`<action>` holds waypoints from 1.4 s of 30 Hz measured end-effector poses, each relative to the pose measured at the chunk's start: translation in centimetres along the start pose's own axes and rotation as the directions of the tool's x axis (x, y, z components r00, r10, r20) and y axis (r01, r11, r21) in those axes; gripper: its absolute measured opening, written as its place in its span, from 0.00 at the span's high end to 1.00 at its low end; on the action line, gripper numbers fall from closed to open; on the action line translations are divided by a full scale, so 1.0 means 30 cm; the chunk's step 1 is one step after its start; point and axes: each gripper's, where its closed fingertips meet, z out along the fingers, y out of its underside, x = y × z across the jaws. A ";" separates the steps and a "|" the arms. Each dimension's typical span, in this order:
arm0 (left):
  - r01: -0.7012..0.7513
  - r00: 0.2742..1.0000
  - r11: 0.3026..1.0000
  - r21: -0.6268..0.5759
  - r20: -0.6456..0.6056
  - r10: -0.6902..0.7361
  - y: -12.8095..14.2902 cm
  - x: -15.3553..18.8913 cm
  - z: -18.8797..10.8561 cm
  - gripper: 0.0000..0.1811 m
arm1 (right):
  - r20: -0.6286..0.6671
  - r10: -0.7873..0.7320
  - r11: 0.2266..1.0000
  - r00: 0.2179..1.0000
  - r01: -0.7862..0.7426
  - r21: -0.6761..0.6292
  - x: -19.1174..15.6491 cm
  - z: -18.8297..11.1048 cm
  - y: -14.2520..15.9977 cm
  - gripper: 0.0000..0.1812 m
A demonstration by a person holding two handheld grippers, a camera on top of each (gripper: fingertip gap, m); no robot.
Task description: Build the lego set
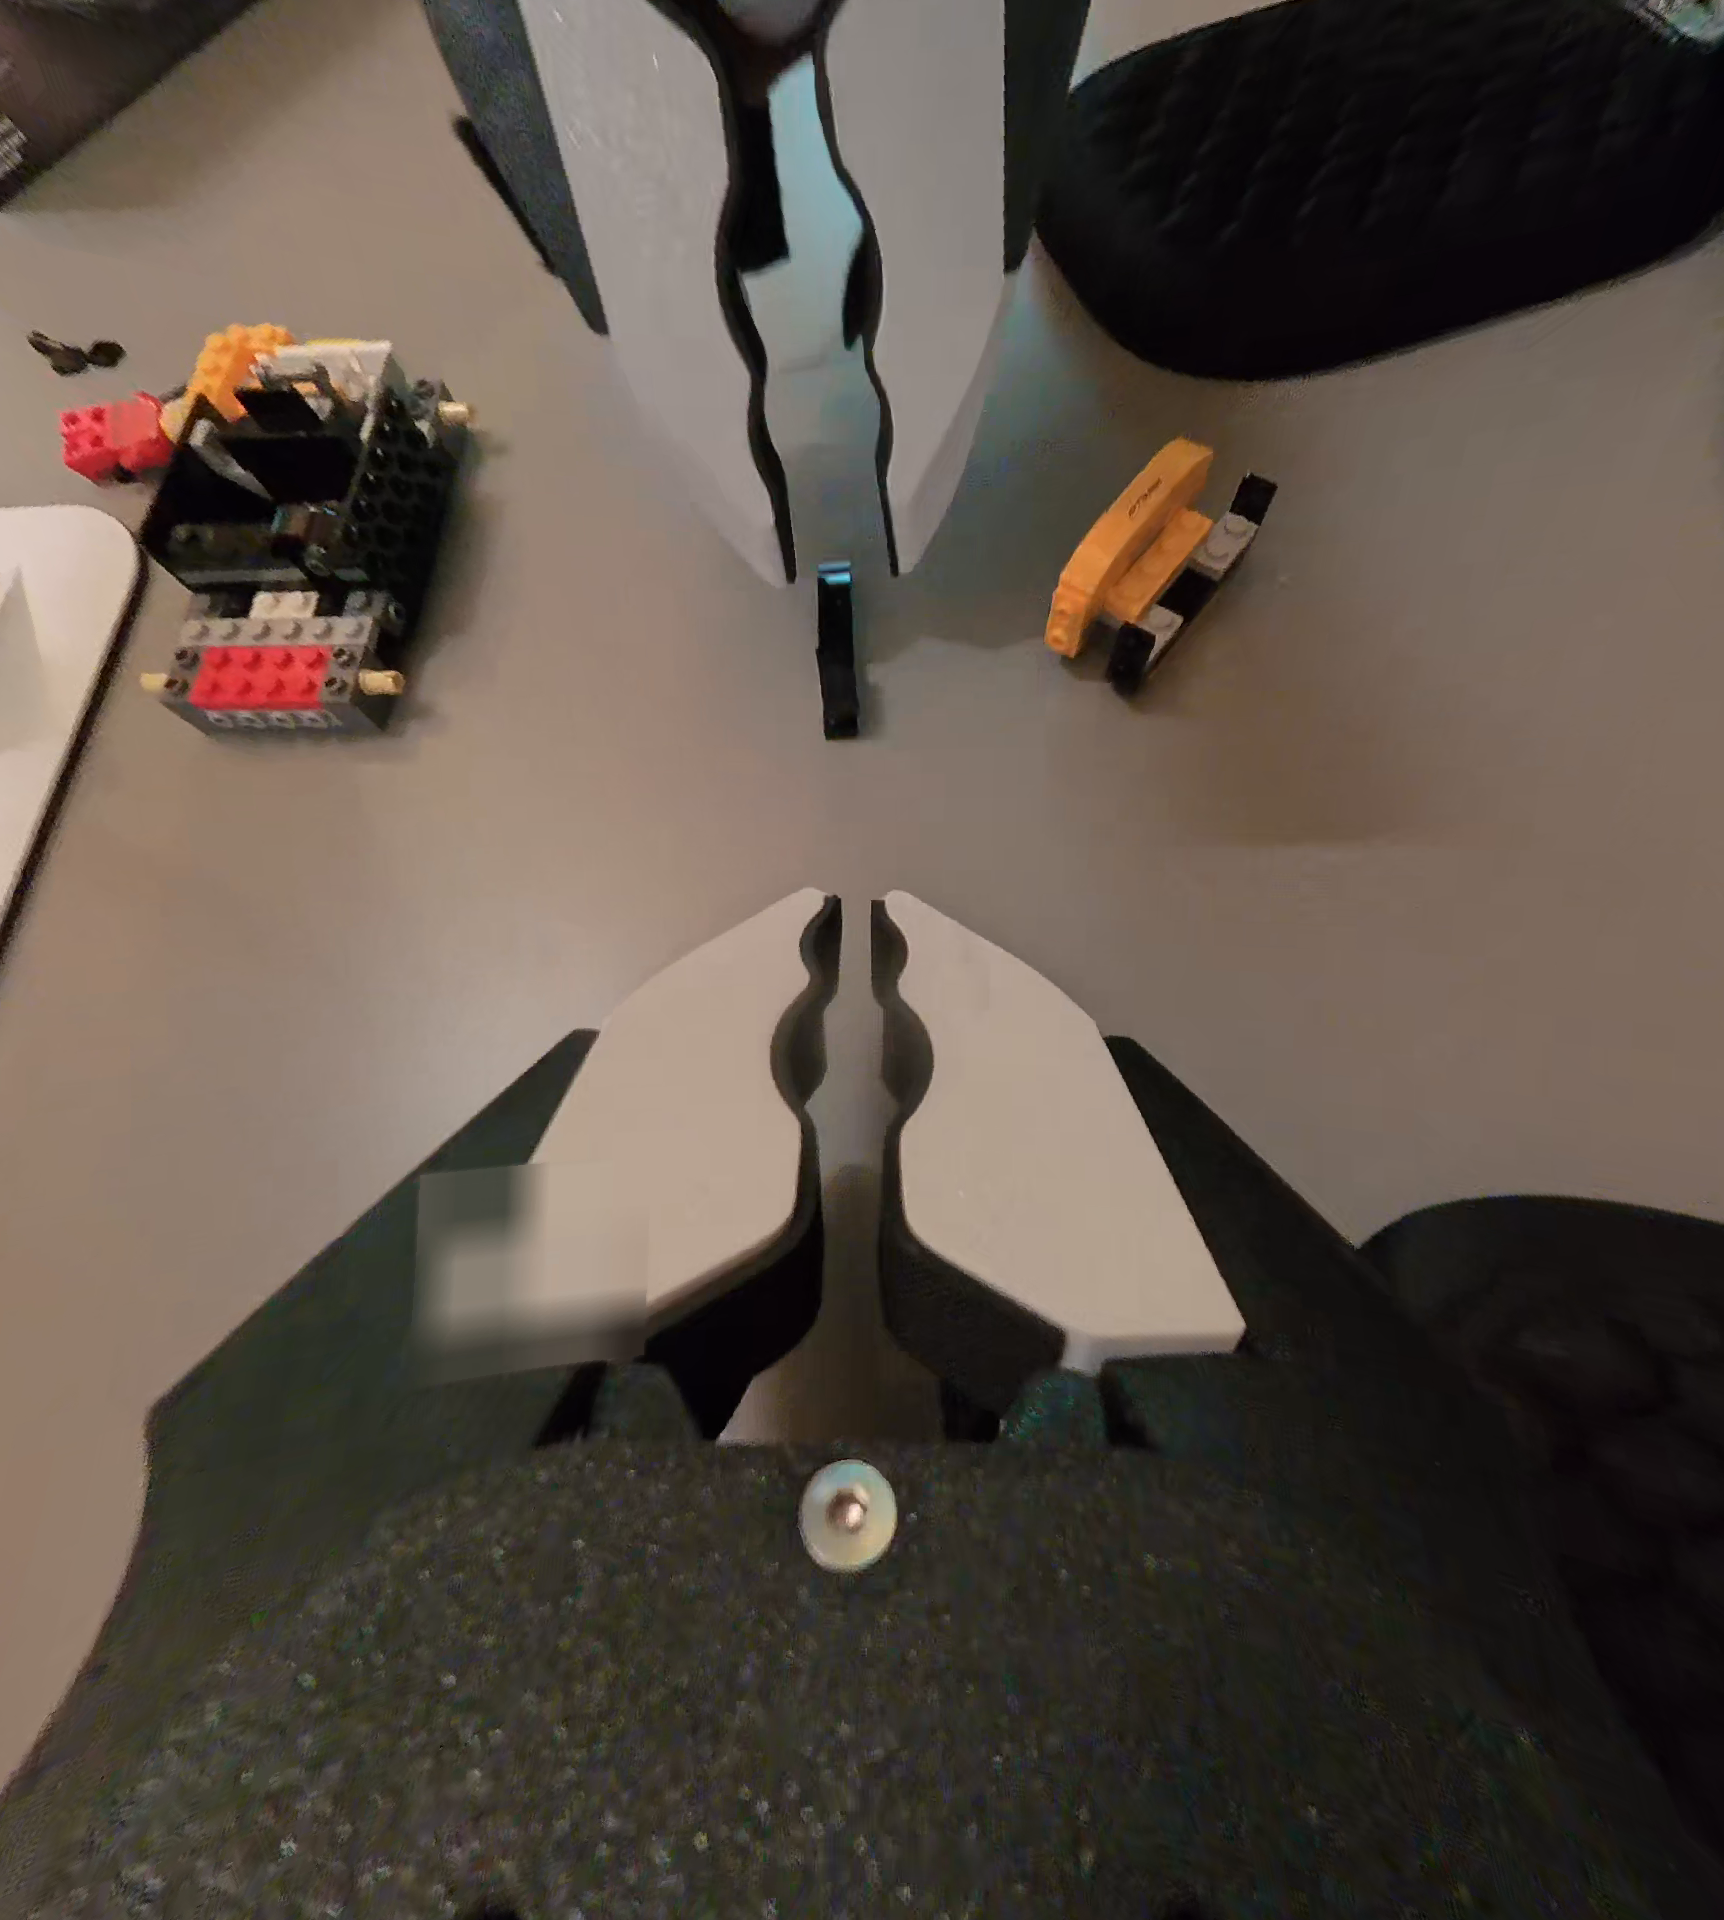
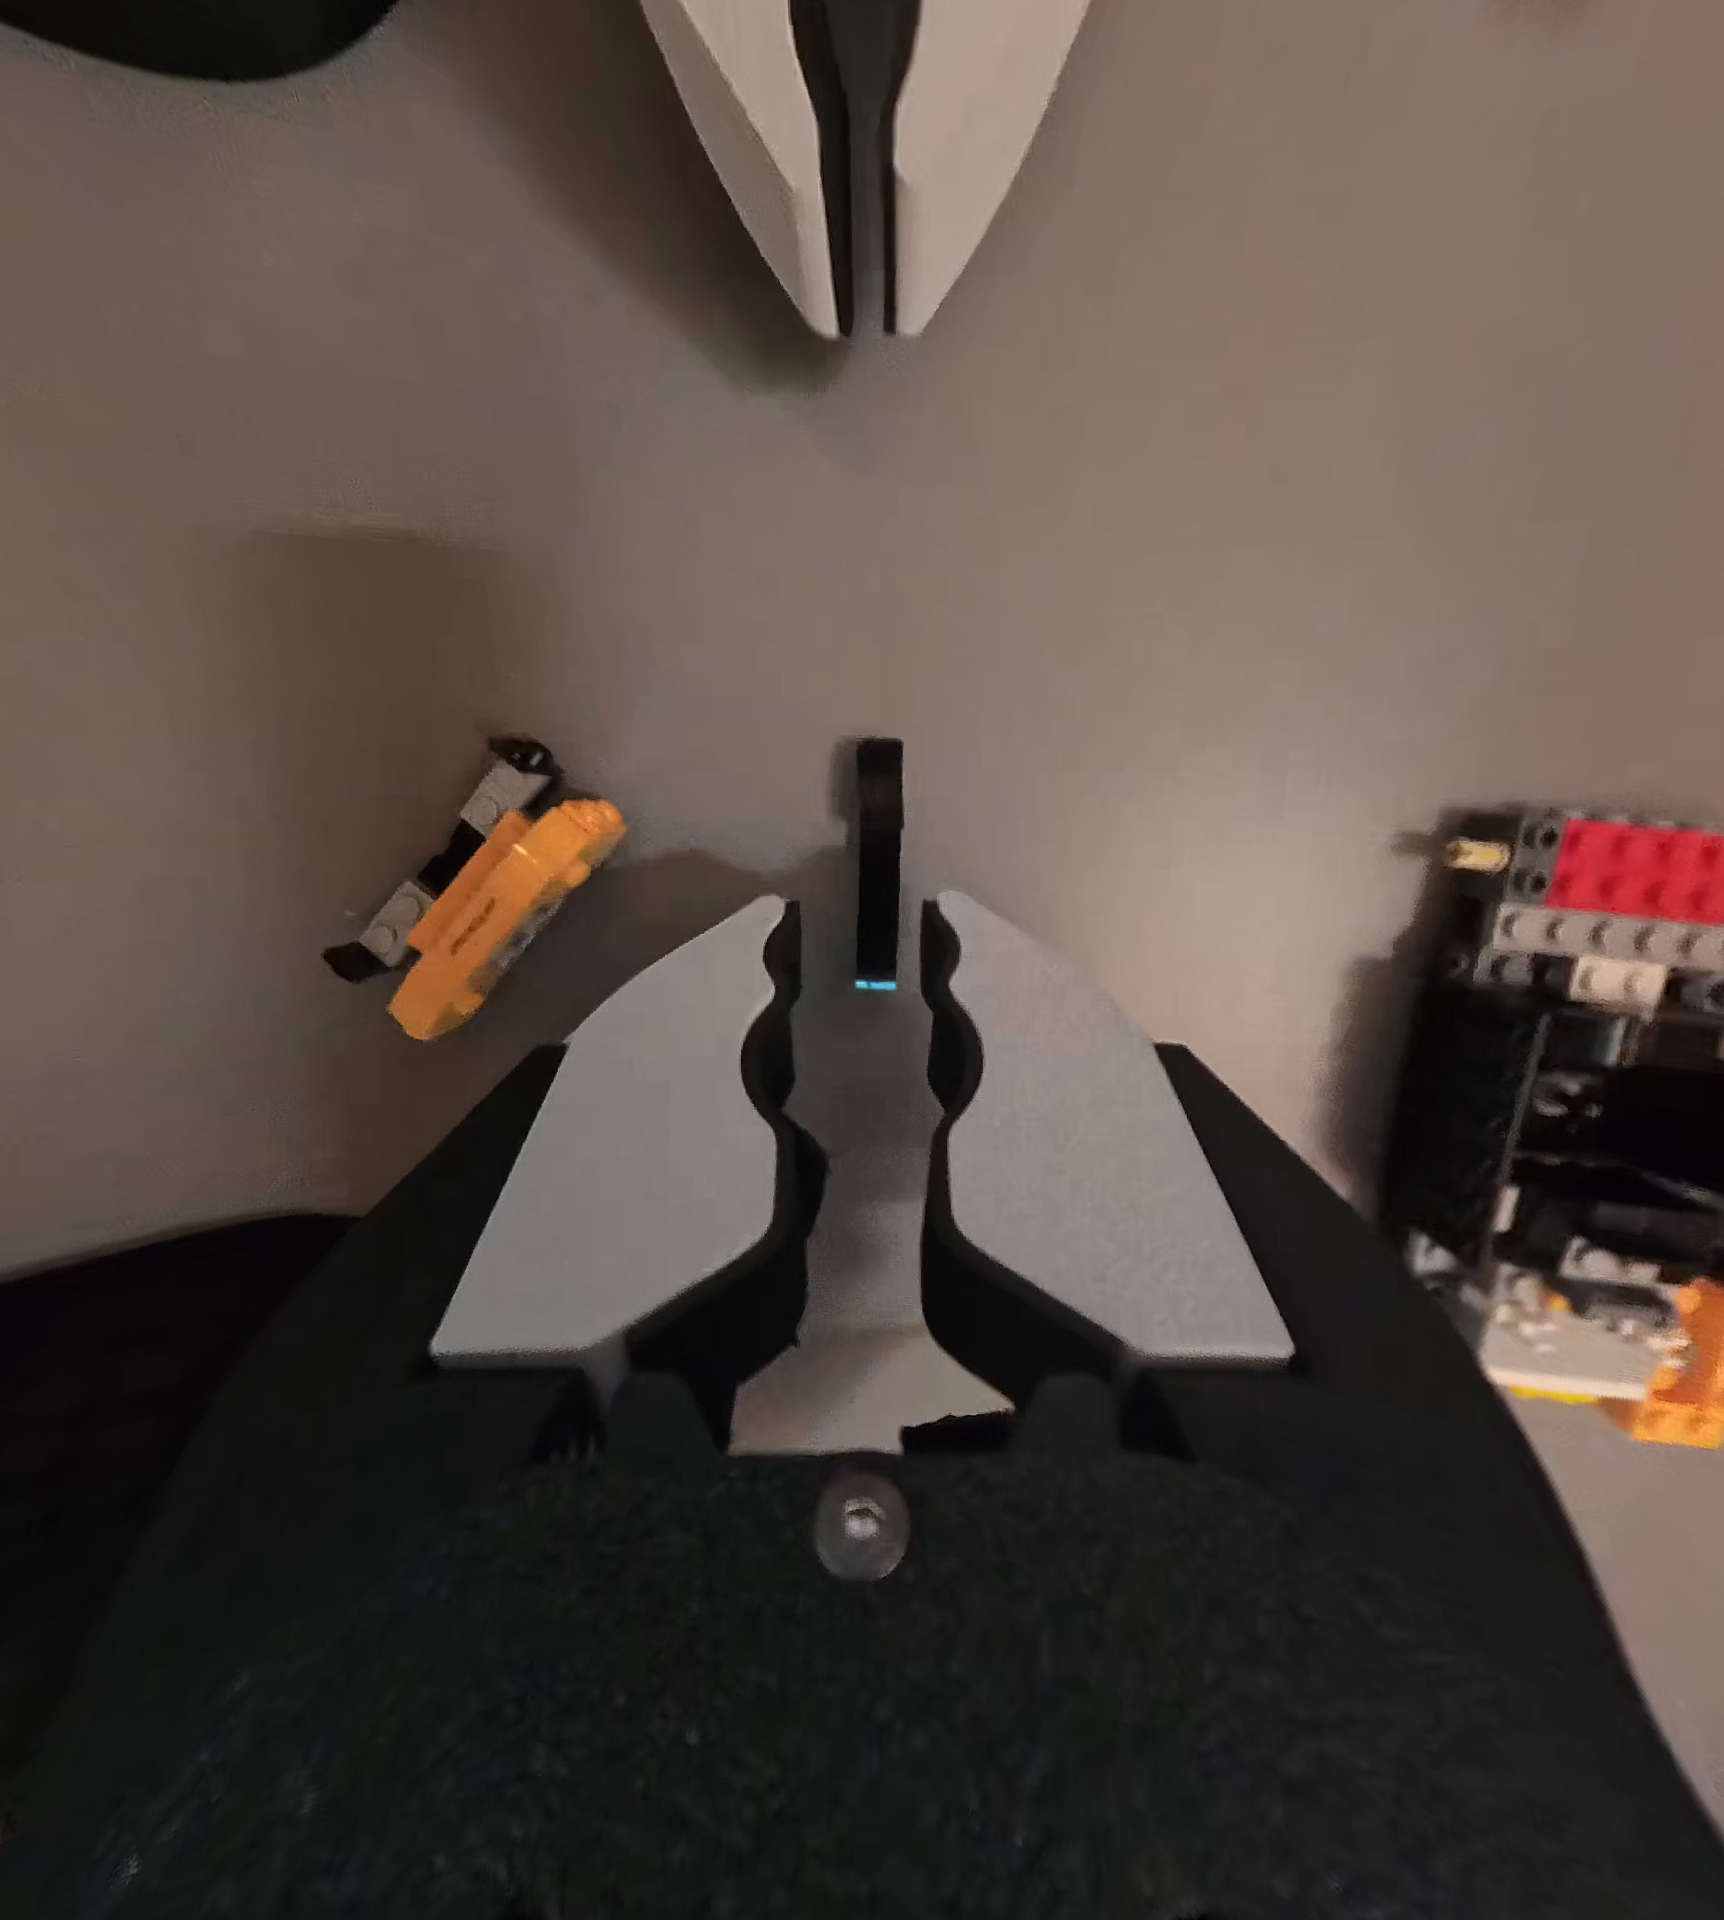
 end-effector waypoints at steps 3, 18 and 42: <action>-0.006 1.000 0.999 0.032 0.011 0.006 -0.021 -0.002 0.006 0.97 | -0.028 0.036 0.994 0.999 -0.033 0.108 0.006 0.016 0.014 0.88; -0.069 0.997 0.992 0.108 0.047 0.065 -0.092 0.016 0.041 0.96 | -0.003 -0.003 0.977 1.000 0.004 0.215 0.003 0.049 0.010 0.96; 0.097 0.984 0.992 -0.077 0.157 -0.084 -0.033 -0.061 0.142 0.93 | -0.052 -0.016 0.986 0.999 0.024 0.165 0.018 0.020 0.050 0.92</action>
